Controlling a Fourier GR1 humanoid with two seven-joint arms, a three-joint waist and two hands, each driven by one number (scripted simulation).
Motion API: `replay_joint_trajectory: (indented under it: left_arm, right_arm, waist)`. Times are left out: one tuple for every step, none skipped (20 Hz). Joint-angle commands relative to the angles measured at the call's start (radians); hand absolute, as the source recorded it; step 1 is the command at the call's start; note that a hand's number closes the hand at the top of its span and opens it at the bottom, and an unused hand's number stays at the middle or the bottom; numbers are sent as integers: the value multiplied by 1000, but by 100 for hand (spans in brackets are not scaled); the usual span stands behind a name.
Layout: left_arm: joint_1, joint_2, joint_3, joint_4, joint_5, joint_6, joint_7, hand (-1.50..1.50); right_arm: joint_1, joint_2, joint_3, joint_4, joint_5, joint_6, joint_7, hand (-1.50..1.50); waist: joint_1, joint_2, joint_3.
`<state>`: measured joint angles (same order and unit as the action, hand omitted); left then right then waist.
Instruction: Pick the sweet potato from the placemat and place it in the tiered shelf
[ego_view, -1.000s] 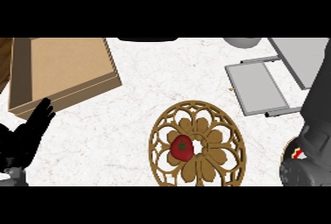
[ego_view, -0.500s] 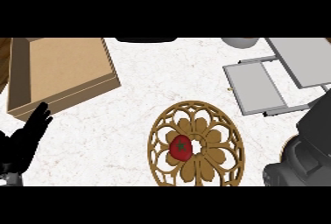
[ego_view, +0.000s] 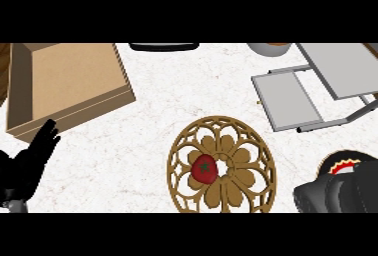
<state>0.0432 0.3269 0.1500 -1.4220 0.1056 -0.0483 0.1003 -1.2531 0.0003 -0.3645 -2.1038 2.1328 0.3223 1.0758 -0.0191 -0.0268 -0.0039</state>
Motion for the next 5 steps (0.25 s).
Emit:
replay_joint_trajectory:
  left_arm:
    - [-13, -8, 6, 29, -8, 15, -11, 0]
    - [-21, -7, -2, 16, -9, 14, 11, 0]
    - [7, 13, 10, -2, 7, -8, 22, 0]
    - [-10, 0, 4, 15, -4, 8, 12, 0]
    - [11, 13, 12, -3, 7, -10, 10, 0]
  right_arm:
    - [-83, 0, 81, -119, 80, 317, 123, -150]
    - [-115, 0, 124, -121, 127, 344, 124, -150]
    - [-101, 0, 132, -167, 149, 386, 90, -150]
    - [-135, 0, 156, -161, 160, 428, 77, -150]
    - [-151, 0, 181, -178, 204, 459, 57, -150]
  waist:
    - [-16, -10, -2]
    - [-12, -12, -3]
    - [-9, -17, -1]
    - [-15, -20, -4]
    - [-8, -21, -3]
